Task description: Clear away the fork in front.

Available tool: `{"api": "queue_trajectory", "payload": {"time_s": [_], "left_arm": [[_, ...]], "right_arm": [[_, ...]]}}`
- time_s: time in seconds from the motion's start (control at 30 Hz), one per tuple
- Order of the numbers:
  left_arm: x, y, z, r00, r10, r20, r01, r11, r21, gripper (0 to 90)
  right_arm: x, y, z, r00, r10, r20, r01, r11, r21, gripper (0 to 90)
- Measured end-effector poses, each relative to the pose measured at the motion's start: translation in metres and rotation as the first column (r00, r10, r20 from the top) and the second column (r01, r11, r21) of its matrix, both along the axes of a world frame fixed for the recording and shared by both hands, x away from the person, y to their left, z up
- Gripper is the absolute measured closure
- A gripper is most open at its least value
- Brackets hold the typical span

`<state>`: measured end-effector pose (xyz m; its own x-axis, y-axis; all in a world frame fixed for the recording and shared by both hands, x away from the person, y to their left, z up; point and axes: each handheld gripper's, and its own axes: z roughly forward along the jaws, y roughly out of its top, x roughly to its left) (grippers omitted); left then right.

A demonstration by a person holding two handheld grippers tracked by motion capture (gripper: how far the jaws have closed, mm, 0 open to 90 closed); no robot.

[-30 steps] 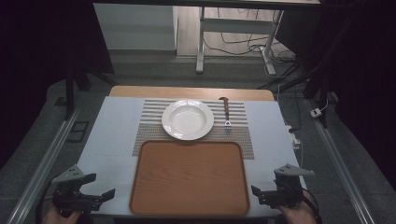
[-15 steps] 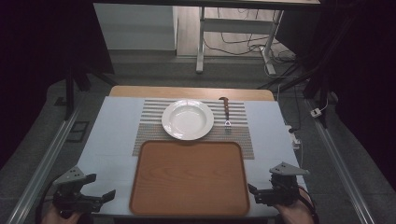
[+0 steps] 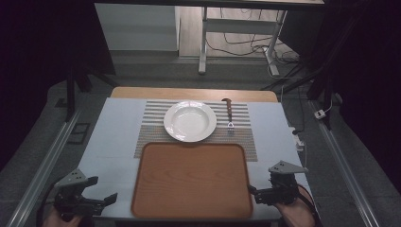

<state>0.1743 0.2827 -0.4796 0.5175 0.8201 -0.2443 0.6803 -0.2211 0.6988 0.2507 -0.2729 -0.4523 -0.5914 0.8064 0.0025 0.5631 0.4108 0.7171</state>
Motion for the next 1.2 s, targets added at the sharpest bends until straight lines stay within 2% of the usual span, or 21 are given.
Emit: {"api": "queue_trajectory", "payload": {"time_s": [0.27,0.33,0.63,0.77,0.93,1.2], "left_arm": [[0.000,0.001,0.000,1.0000,0.002,-0.005,-0.002,1.0000,-0.007,0.0],[0.001,0.001,0.000,1.0000,0.003,-0.005,-0.003,1.0000,-0.008,0.0],[0.000,0.003,0.000,1.0000,-0.001,-0.005,0.001,0.9996,-0.030,0.0],[0.000,0.003,0.000,1.0000,-0.002,-0.006,0.002,0.9996,-0.028,0.0],[0.000,0.003,0.000,1.0000,-0.001,-0.007,0.000,0.9997,-0.026,0.0],[0.000,0.003,0.000,1.0000,0.000,-0.008,0.000,0.9996,-0.029,0.0]], "right_arm": [[0.007,0.004,-0.001,0.9998,0.018,0.000,-0.018,1.000,-0.014,0.0],[0.010,0.008,-0.001,0.9997,0.024,0.001,-0.024,0.999,-0.034,0.0],[0.019,0.018,-0.002,0.9982,0.059,-0.006,-0.059,0.997,-0.041,0.0],[0.026,0.024,-0.004,0.9974,0.071,-0.012,-0.071,0.995,-0.065,0.0],[0.037,0.033,-0.008,0.9963,0.083,-0.021,-0.085,0.988,-0.125,0.0],[0.048,0.045,-0.013,0.9953,0.093,-0.025,-0.096,0.979,-0.179,0.0]]}}
